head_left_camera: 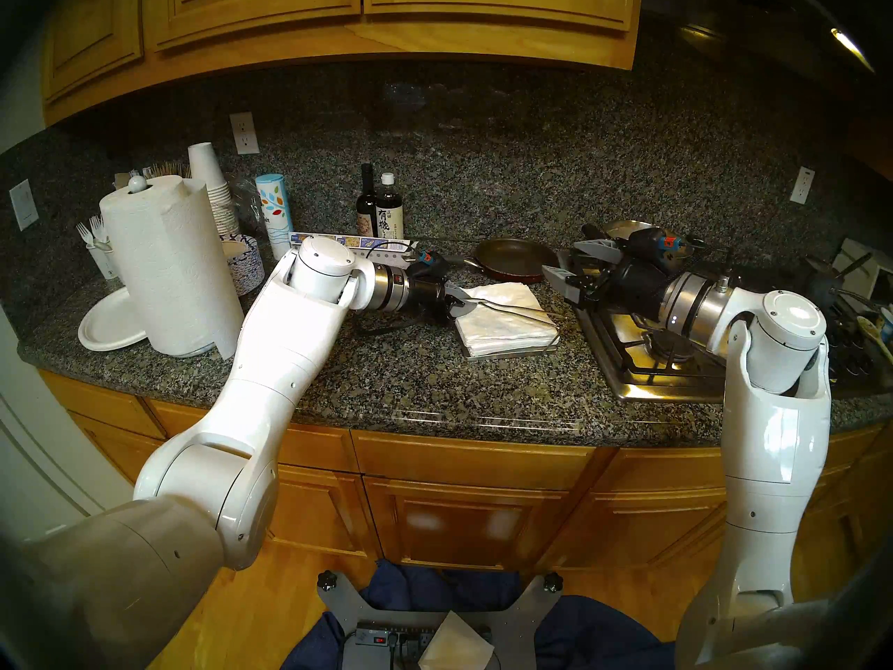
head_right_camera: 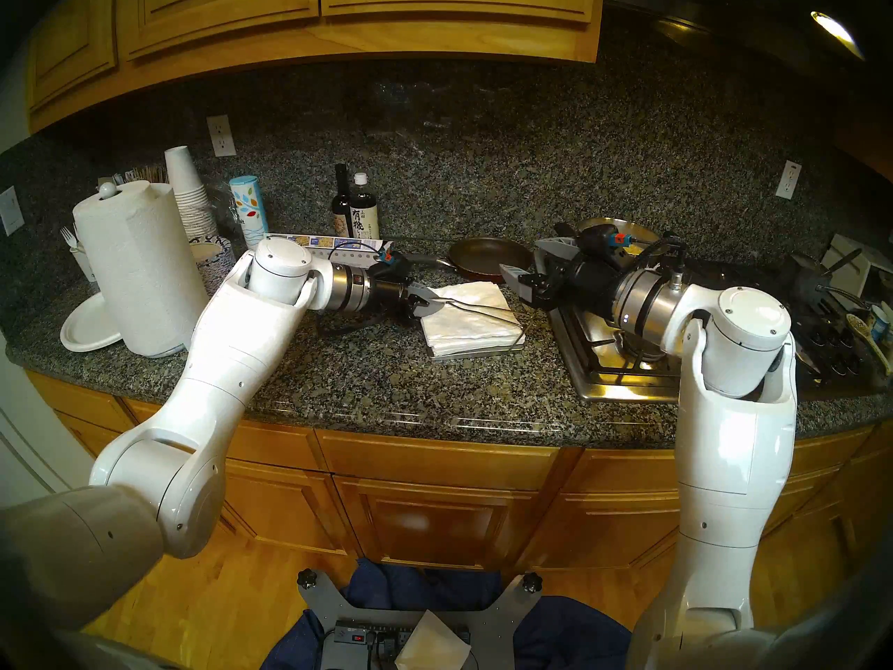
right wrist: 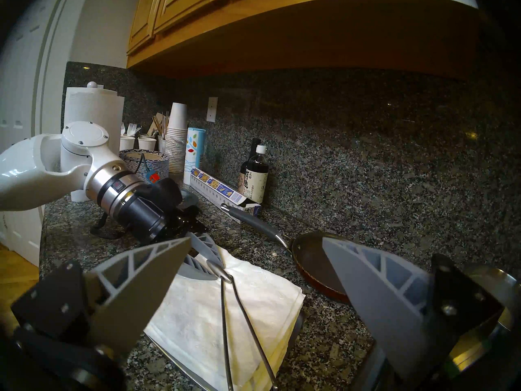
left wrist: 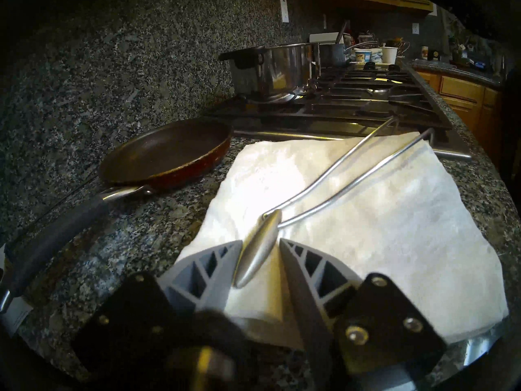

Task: Take napkin out of napkin holder

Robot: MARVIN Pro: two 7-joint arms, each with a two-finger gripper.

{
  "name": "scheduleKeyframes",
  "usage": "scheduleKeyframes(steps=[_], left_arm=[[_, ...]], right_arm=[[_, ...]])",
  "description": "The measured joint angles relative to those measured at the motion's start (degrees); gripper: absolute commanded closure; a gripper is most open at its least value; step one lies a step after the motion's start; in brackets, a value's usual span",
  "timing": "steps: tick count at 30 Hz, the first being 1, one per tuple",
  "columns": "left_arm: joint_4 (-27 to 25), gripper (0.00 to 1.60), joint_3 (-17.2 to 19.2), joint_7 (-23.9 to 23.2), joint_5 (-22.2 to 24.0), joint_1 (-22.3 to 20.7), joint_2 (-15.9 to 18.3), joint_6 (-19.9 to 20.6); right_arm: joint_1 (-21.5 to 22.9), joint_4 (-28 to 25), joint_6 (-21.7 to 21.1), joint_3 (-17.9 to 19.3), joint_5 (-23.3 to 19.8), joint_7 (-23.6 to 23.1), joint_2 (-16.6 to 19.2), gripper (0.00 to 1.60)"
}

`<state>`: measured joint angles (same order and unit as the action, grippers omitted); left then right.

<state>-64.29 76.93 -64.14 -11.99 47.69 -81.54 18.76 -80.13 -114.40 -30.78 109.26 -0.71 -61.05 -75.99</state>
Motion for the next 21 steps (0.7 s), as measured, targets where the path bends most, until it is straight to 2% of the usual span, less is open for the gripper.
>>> scheduleKeyframes(steps=[5,6,21], left_arm=[[-0.57,0.94,0.05,-0.2,0.01,0.08,0.05,-0.05],[-0.62,1.01,0.06,-0.23,0.02,0.09,0.05,-0.05],[-4.1,1.14,1.18,-2.25,0.33,0.78,0.11,0.25]], right_arm=[[0.0,0.0,0.0,-0.03,0.0,0.0,-0.07,0.0],[0.0,0.0,0.0,-0.03,0.0,0.0,-0.07,0.0],[-0.2,-0.02,0.09,-0.04,0.04,0.03,-0.31,0.0]])
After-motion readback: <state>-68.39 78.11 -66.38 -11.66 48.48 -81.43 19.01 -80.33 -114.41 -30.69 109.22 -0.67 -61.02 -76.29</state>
